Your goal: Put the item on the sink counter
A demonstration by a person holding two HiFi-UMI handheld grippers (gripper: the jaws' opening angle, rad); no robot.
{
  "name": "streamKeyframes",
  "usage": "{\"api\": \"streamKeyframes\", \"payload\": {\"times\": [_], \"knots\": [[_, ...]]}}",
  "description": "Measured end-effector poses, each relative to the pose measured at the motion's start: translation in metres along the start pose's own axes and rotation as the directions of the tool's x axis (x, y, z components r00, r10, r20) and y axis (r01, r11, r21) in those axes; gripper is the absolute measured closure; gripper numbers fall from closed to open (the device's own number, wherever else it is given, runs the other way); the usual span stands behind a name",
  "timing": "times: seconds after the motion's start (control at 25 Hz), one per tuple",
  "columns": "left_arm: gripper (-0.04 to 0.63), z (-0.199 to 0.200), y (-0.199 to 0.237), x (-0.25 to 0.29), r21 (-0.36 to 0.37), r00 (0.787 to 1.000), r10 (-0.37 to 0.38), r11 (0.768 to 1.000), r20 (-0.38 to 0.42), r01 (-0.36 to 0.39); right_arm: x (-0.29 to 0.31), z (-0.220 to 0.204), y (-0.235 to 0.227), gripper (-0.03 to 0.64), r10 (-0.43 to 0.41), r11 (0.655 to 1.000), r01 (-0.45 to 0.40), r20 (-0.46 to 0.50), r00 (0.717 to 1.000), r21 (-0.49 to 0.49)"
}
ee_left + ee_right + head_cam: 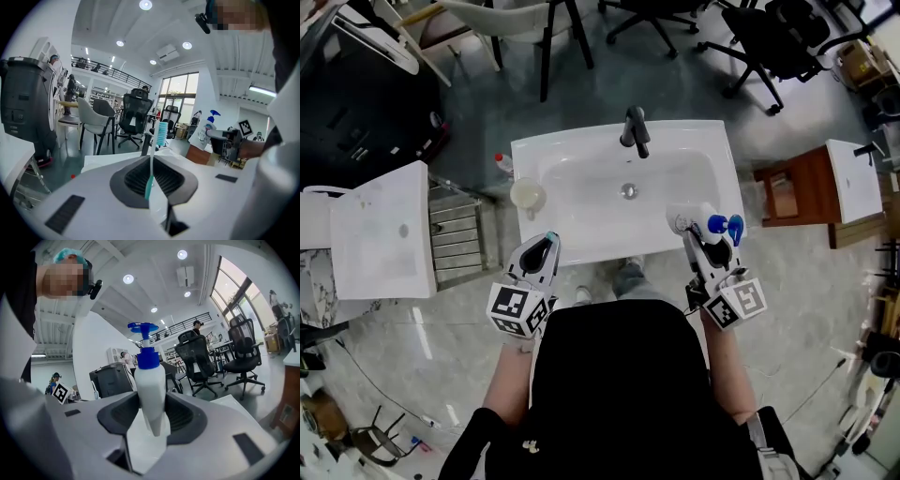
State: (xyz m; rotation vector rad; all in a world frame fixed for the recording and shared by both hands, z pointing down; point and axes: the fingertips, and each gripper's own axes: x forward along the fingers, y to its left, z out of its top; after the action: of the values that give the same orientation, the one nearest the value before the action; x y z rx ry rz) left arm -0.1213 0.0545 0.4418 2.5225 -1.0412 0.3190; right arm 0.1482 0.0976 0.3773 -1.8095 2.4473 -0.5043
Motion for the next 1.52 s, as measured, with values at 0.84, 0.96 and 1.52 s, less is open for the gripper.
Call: {"api": "streamKeyframes", "payload": {"times": [0.84, 0.96, 1.52], "knots": [[0.56, 0.036, -0.032, 0.083, -0.039, 0.975, 0.22, 0.975, -0.013, -0.221, 0.084, 0.008, -0.124, 0.425, 0.167, 0.985, -0.161, -0.083, 0.983, 0.067], [0.56, 0.04, -0.037, 0.093, -0.044, 0.969, 0.247, 0.968, -0.009, -0.247, 0.099, 0.004, -0.138, 0.425, 0.195, 0.979, -0.188, -0.093, 0.976, 0.08], [0.56, 0.047, -0.051, 0.115, -0.055, 0.956, 0.292, 0.955, -0.026, -0.293, 0.161, -0.023, -0.183, 0.425, 0.216, 0.976, -0.206, -0.168, 0.962, 0.074]]}}
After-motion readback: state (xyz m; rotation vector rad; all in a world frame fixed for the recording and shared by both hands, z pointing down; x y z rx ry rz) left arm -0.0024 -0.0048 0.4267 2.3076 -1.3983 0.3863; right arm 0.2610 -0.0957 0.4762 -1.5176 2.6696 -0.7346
